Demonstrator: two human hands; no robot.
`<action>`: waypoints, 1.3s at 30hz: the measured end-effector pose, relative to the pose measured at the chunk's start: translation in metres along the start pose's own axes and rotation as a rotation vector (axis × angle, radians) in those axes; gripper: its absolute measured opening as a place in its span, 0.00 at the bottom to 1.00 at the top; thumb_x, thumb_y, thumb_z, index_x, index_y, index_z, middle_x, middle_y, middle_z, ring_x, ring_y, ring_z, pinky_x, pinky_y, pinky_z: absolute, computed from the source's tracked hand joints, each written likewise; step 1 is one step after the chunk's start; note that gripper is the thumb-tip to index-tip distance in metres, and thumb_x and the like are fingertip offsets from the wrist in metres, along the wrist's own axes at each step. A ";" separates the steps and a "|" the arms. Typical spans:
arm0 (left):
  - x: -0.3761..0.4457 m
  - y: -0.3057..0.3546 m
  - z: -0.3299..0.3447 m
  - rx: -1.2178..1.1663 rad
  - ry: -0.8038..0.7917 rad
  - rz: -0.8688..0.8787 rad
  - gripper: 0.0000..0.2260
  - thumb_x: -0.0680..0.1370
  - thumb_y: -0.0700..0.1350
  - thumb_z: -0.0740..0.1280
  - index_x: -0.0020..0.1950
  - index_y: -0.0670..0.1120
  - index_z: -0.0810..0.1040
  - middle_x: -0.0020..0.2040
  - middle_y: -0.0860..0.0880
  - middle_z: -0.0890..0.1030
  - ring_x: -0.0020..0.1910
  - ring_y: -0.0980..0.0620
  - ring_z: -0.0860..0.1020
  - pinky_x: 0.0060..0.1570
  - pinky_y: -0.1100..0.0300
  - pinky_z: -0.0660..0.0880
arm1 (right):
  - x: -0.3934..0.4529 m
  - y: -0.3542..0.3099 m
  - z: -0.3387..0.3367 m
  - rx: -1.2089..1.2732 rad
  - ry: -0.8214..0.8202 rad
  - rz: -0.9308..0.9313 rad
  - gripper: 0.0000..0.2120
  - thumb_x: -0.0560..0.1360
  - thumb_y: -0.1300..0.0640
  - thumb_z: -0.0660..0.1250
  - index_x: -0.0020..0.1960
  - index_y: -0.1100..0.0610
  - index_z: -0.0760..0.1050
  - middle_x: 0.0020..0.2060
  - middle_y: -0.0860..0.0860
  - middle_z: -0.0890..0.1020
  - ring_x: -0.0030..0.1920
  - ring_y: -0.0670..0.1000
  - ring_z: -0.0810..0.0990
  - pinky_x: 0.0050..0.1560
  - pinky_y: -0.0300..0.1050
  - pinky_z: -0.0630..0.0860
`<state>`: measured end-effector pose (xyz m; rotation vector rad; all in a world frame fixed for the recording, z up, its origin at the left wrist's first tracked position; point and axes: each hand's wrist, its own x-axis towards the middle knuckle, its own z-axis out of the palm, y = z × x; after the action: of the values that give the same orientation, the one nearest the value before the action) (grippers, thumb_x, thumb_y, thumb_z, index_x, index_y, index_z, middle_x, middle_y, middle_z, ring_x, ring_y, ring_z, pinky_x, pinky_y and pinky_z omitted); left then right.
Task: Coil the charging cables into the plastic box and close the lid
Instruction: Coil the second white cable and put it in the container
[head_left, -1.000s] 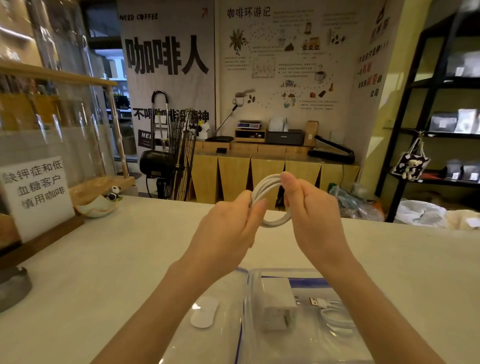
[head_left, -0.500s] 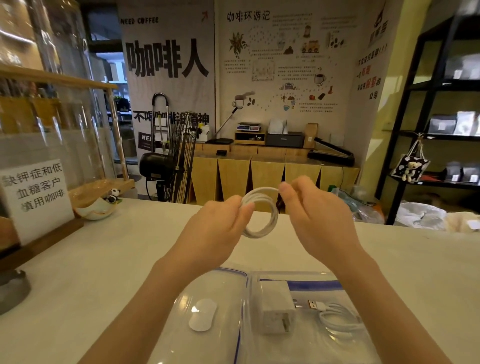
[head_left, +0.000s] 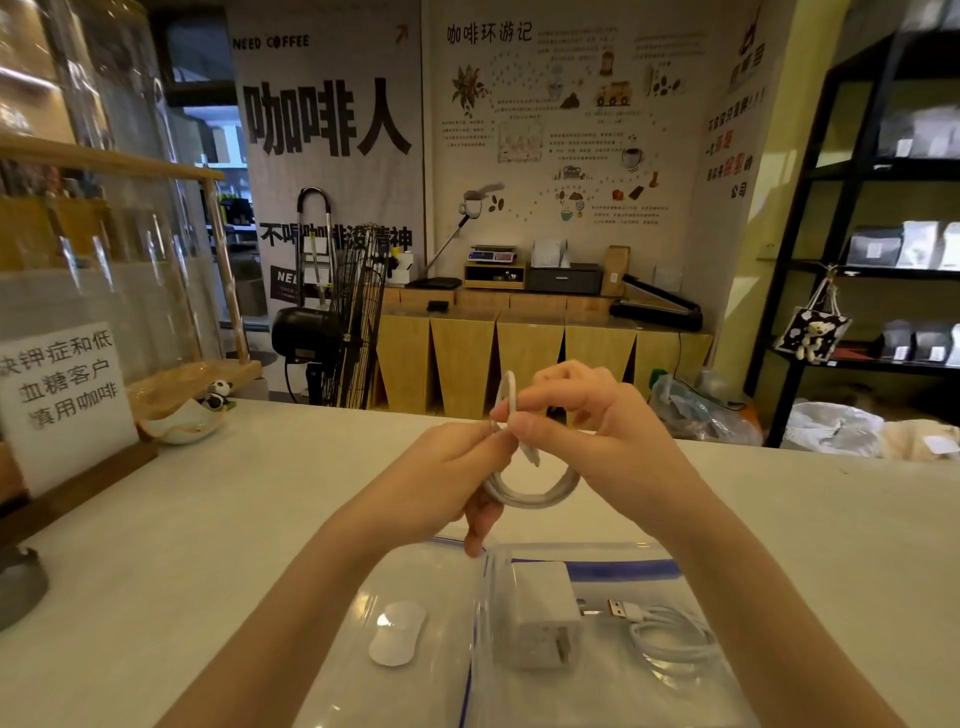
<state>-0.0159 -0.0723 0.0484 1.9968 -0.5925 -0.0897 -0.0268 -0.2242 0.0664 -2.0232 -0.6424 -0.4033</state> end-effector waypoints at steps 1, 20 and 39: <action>0.000 0.000 -0.003 -0.046 0.003 0.003 0.16 0.77 0.54 0.53 0.38 0.44 0.70 0.22 0.49 0.75 0.19 0.54 0.73 0.21 0.67 0.66 | 0.001 0.004 0.002 -0.026 0.053 -0.025 0.06 0.71 0.54 0.67 0.44 0.46 0.81 0.40 0.44 0.74 0.50 0.45 0.68 0.48 0.32 0.62; -0.005 0.010 0.002 -0.239 0.125 0.142 0.14 0.73 0.54 0.54 0.34 0.46 0.69 0.20 0.49 0.73 0.18 0.54 0.71 0.22 0.64 0.66 | -0.001 0.009 0.005 0.286 0.006 0.076 0.08 0.76 0.56 0.59 0.43 0.55 0.76 0.25 0.45 0.70 0.27 0.44 0.67 0.28 0.36 0.68; -0.002 0.003 -0.010 0.025 0.471 0.248 0.13 0.78 0.48 0.53 0.36 0.51 0.71 0.20 0.52 0.74 0.19 0.58 0.70 0.21 0.71 0.66 | 0.002 0.008 -0.011 0.276 -0.150 0.286 0.15 0.76 0.52 0.59 0.37 0.50 0.82 0.33 0.43 0.82 0.40 0.47 0.77 0.43 0.39 0.75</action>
<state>-0.0159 -0.0644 0.0558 1.8627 -0.5266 0.5277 -0.0203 -0.2365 0.0672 -1.8544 -0.4603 0.0076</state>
